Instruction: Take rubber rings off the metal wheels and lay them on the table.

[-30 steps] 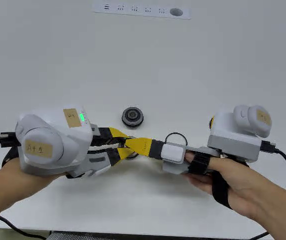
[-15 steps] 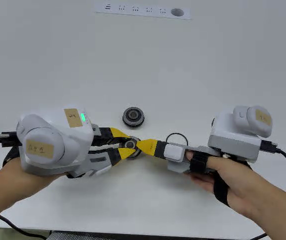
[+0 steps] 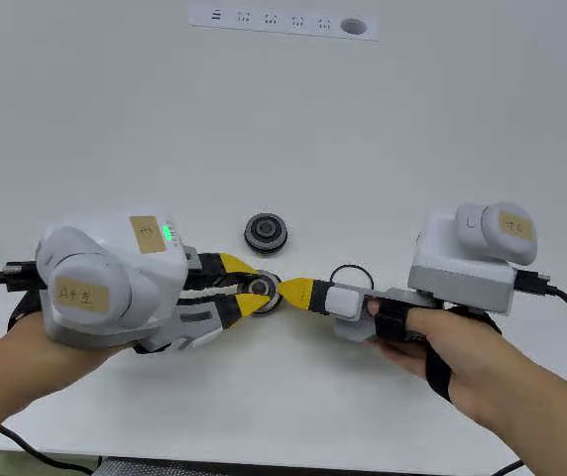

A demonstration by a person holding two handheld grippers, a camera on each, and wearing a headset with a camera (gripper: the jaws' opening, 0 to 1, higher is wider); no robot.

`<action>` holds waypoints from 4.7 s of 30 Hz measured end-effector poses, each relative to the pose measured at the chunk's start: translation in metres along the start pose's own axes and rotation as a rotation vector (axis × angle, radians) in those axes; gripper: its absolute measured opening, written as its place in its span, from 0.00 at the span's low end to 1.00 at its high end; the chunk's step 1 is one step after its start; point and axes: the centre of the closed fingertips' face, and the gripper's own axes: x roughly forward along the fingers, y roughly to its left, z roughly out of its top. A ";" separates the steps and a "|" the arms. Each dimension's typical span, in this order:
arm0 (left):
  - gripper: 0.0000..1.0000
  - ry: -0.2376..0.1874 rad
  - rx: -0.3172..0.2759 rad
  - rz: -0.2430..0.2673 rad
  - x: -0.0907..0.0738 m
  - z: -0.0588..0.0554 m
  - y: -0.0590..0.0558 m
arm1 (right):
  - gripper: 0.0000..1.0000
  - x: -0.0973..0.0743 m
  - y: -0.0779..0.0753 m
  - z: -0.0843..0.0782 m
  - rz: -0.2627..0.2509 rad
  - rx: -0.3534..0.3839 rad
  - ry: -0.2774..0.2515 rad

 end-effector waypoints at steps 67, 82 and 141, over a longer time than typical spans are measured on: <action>0.13 0.011 0.009 -0.009 0.000 -0.002 -0.001 | 0.00 0.002 0.016 -0.002 -0.026 -0.194 0.057; 0.13 0.017 0.018 -0.013 0.000 -0.002 -0.001 | 0.00 0.001 0.020 -0.002 -0.025 -0.209 0.049; 0.28 -0.063 -0.064 0.088 -0.048 0.009 0.017 | 0.02 0.002 0.042 0.012 0.061 0.043 -0.024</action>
